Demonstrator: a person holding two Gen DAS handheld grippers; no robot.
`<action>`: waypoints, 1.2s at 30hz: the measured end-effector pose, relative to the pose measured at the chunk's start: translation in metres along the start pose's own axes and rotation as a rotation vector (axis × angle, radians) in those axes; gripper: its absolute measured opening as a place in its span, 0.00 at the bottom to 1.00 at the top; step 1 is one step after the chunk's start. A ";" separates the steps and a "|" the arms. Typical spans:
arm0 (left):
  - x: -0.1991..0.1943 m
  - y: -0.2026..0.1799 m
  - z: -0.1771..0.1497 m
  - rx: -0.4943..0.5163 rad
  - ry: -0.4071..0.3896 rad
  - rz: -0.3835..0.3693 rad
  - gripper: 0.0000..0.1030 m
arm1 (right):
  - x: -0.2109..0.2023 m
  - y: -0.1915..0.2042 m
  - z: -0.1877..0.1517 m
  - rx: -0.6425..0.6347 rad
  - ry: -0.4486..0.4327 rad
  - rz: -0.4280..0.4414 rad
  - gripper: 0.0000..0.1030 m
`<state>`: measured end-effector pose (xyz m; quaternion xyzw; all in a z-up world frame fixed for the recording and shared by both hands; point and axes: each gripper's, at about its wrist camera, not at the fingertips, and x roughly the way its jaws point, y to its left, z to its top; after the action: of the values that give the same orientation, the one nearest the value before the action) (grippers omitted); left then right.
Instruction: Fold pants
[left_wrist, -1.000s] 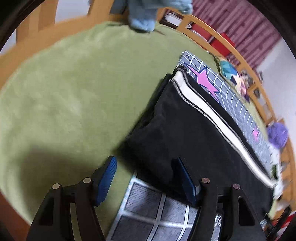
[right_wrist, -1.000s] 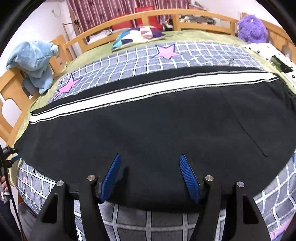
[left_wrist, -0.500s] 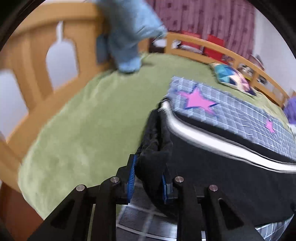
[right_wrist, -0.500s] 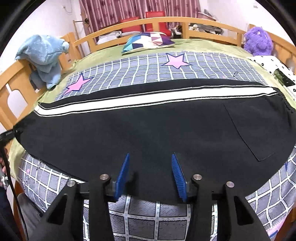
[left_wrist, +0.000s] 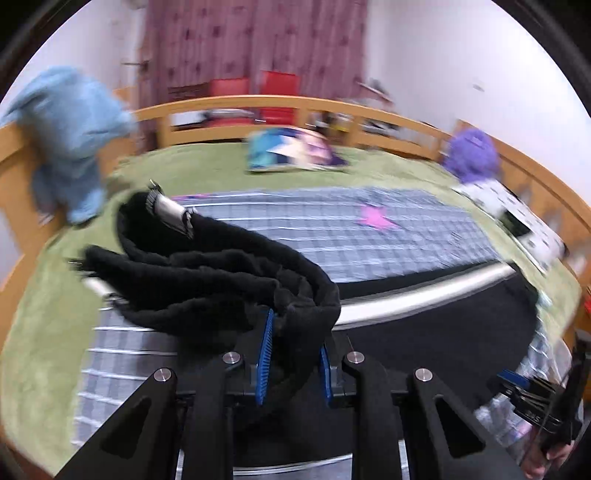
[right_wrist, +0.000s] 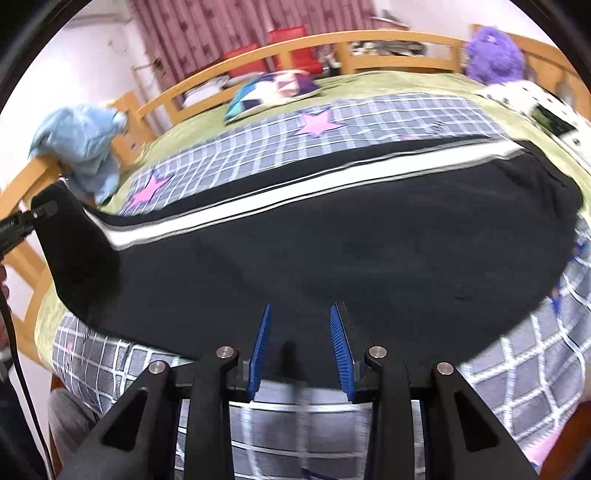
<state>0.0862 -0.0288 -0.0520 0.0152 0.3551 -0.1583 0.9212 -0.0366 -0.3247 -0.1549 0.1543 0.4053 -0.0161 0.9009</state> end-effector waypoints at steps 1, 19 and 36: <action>0.007 -0.019 -0.002 0.013 0.015 -0.036 0.20 | -0.001 -0.008 0.002 0.019 0.000 -0.004 0.33; 0.011 -0.068 -0.091 0.062 0.126 -0.150 0.67 | 0.005 -0.020 -0.001 0.033 0.008 0.037 0.38; -0.003 0.082 -0.118 -0.284 0.150 -0.051 0.67 | 0.073 0.068 0.023 -0.062 0.047 0.159 0.22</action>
<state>0.0323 0.0667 -0.1457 -0.1124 0.4421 -0.1281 0.8806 0.0397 -0.2593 -0.1758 0.1583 0.4132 0.0720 0.8939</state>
